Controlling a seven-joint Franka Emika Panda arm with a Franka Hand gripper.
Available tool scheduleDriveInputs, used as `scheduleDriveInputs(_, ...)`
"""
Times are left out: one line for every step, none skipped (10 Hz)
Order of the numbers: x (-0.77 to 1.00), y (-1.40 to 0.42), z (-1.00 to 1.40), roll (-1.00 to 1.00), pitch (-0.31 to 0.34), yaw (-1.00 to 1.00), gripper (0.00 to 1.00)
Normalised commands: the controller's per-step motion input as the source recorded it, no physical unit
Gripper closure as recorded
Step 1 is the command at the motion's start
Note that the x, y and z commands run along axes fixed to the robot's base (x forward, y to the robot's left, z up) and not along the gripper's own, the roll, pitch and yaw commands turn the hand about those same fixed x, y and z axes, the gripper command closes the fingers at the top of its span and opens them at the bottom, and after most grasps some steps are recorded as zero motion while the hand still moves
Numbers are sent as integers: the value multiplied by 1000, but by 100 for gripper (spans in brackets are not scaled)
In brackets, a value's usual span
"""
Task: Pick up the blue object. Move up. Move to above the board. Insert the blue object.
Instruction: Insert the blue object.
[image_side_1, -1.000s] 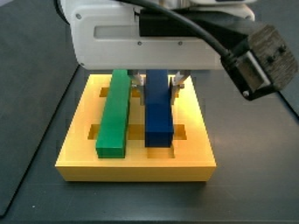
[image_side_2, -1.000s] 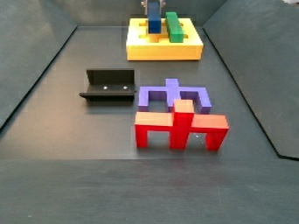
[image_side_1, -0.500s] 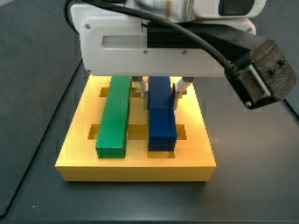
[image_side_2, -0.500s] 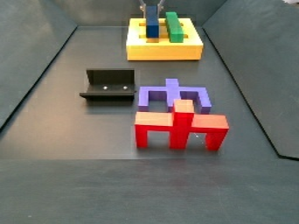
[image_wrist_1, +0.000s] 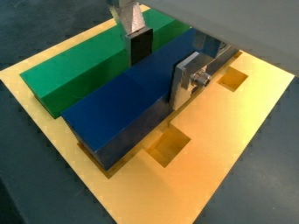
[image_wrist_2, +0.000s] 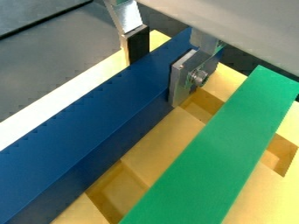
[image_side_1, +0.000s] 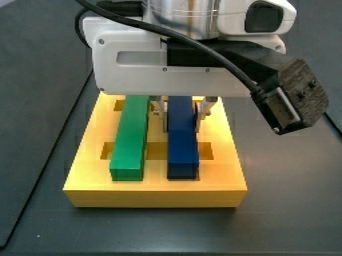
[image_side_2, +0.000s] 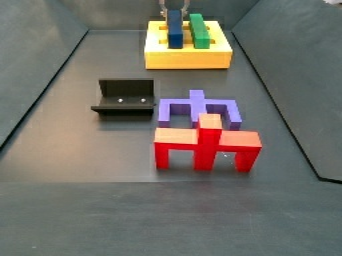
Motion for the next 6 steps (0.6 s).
scheduleDriveInputs(100, -11, -154, 0, -3, 0, 100)
scheduleDriveInputs(197, -20, -91, 0, 0, 0, 100)
scheduleDriveInputs(149, -49, -140, 0, 0, 0, 100)
scheduleDriveInputs(154, -51, -131, 0, 0, 0, 100)
scheduleDriveInputs(57, -14, -200, 0, -11, 0, 100)
scheduleDriveInputs(0, 0, -303, -24, -56, 0, 100)
